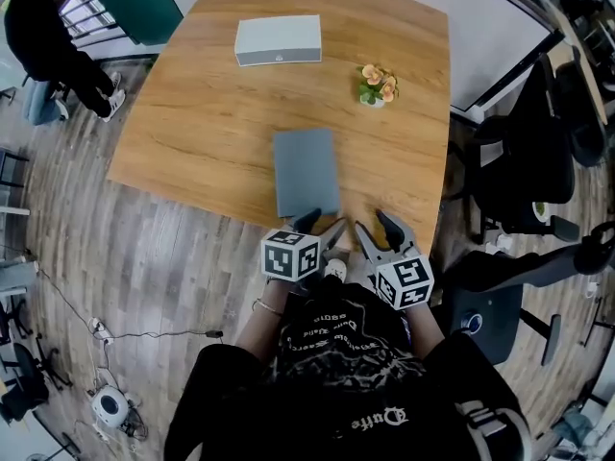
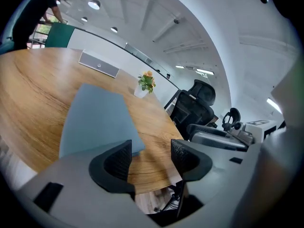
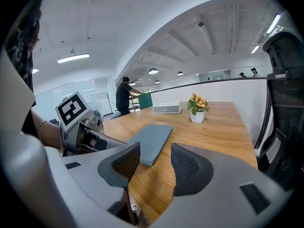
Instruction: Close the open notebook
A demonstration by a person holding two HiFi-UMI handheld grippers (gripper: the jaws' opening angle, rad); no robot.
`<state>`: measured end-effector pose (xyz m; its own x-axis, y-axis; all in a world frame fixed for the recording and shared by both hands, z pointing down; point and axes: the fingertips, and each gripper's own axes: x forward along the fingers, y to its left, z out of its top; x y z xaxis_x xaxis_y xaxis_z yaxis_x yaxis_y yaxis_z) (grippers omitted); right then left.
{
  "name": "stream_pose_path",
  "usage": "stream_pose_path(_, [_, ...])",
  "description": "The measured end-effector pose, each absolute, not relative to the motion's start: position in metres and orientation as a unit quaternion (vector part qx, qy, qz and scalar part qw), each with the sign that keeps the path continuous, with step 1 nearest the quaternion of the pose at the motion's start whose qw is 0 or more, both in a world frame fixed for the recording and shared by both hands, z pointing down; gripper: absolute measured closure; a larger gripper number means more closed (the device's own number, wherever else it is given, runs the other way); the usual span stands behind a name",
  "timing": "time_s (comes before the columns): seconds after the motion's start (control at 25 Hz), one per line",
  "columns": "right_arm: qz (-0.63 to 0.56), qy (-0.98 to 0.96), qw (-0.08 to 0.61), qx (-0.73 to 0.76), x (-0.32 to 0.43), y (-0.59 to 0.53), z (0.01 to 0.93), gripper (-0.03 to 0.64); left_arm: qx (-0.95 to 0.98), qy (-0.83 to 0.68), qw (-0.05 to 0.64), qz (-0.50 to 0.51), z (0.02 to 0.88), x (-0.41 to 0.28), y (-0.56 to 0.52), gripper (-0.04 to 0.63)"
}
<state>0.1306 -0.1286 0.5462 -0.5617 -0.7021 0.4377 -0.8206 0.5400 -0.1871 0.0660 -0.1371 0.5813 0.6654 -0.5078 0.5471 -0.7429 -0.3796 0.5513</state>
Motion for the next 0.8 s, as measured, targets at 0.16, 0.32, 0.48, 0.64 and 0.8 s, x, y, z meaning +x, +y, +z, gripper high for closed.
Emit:
stream_pose_path(0.16, [0.181,-0.865,0.151,0.443,0.118,-0.132,0.54,0.423,0.826,-0.408,0.358,0.15,0.569,0.043,-0.137,0.337])
stream_pose_path(0.32, [0.173,-0.866,0.147,0.445,0.104,-0.135,0.535,0.423,0.824,-0.436,0.331,0.147,0.557,0.014,-0.14,0.337])
stream_pose_path(0.48, [0.166,-0.867,0.139,0.449,0.089,-0.14,0.526,0.422,0.816,-0.465,0.319,0.129,0.546,-0.018,-0.146,0.337])
stream_pose_path(0.64, [0.15,-0.868,0.135,0.453,0.072,-0.145,0.516,0.422,0.81,-0.495,0.295,0.107,0.531,-0.053,-0.154,0.337])
stream_pose_path(0.8, [0.14,-0.865,0.127,0.465,0.061,-0.152,0.51,0.42,0.809,-0.518,0.254,0.113,0.519,-0.084,-0.158,0.337])
